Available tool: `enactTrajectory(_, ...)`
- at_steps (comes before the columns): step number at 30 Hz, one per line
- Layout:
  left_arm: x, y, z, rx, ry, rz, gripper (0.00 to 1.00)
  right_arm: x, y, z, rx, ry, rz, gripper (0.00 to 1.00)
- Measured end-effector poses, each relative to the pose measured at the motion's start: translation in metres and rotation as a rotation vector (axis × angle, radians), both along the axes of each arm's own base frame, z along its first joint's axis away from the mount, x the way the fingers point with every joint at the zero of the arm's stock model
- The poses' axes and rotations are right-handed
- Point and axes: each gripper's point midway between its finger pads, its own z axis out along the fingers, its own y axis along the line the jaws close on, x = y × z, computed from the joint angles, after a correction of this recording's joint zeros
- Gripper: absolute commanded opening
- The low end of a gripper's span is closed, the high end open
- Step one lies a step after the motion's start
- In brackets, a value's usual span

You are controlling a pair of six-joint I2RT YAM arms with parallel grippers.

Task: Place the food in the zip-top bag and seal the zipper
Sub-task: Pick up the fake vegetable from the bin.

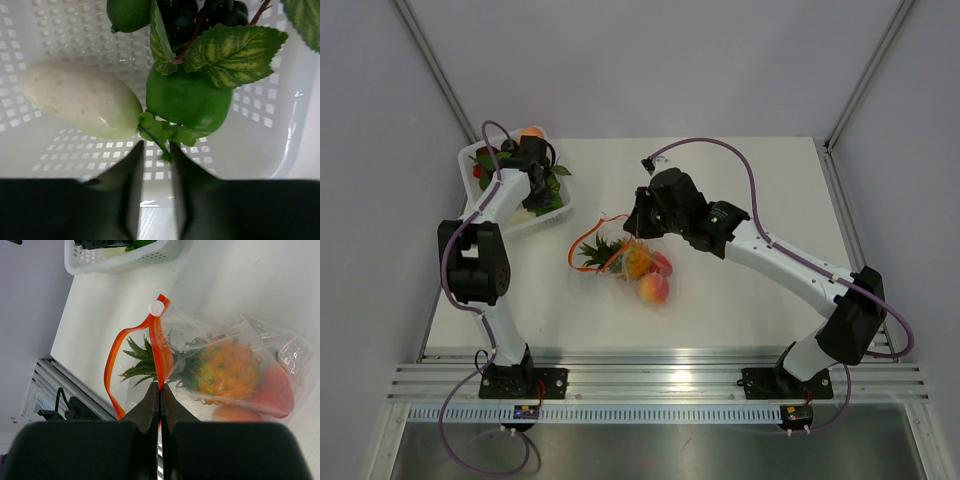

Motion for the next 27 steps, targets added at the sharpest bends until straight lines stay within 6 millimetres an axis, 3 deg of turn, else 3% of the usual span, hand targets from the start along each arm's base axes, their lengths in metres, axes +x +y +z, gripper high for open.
enactTrajectory(1, -0.001, 0.001, -0.001, 0.006, 0.007, 0.002, 0.03, 0.0, 0.0, 0.0, 0.0, 0.0, 0.0, 0.0)
enactTrajectory(2, -0.002, 0.002, -0.001, 0.01, 0.01, 0.004, 0.0, 0.0, 0.0, 0.0, 0.0, 0.0, 0.0, 0.0)
enactTrajectory(11, 0.001, 0.009, 0.012, 0.044, -0.018, 0.018, 0.0, 0.0, 0.0, 0.0, 0.0, 0.0, 0.0, 0.0)
enactTrajectory(21, 0.0, 0.014, 0.077, 0.055, -0.175, 0.04, 0.0, 0.0, 0.0, 0.0, 0.0, 0.0, 0.0, 0.0)
enactTrajectory(27, -0.006, 0.014, 0.104, 0.042, -0.243, 0.049, 0.0, 0.0, 0.0, -0.001, -0.001, 0.001, 0.0, 0.0)
